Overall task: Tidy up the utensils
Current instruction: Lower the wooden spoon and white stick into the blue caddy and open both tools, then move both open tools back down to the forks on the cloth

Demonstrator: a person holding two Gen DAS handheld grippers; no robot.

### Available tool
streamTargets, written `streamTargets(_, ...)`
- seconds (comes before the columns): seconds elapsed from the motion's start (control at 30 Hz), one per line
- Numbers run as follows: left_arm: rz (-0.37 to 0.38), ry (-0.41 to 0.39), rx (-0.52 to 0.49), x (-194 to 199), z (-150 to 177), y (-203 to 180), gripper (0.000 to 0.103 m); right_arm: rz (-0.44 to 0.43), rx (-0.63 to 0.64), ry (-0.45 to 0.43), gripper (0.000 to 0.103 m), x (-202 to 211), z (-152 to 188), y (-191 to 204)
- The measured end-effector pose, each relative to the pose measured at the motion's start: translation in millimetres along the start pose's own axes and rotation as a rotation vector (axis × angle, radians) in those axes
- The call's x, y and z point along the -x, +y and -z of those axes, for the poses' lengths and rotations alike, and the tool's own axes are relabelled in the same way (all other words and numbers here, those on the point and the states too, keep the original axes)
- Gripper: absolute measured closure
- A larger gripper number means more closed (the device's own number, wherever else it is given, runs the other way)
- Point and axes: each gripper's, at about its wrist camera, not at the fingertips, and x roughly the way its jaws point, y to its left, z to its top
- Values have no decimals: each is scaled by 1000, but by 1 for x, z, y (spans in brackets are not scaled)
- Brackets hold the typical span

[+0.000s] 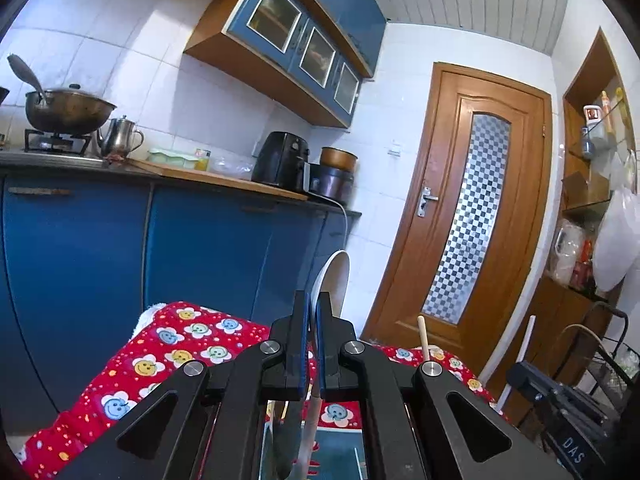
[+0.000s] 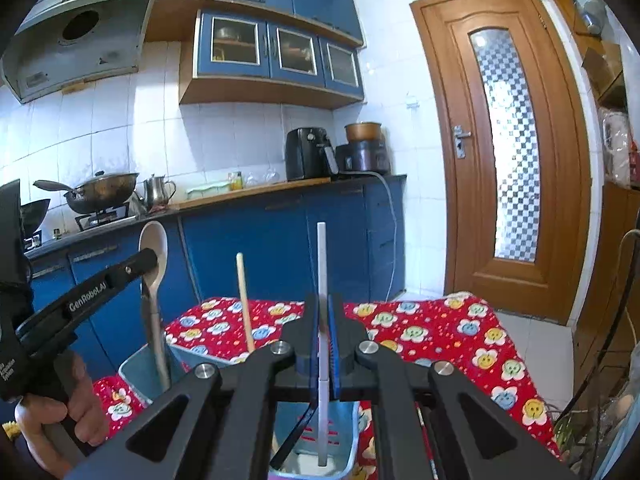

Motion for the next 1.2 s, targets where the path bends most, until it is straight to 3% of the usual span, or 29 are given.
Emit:
streamTargets(0.1,7,17,8,2,-1,1,97,-14,-6,14,93,0,1,1)
streamTargets(0.23,21,60,14,4,0,2,81,-26,-20,15,77,5,-1,0)
streamTargets(0.5,20,110,27,19,-3,8,67,-38,-14,-2,71,31,-11,9)
streamTargets(0.87,30,197,-32,58,-2,3,64,-42,-56,82,70,68,-9,17)
streamTargets(1.2,54,305,-89,86,15,-7,63,-35,-102,202,69,93,19,12)
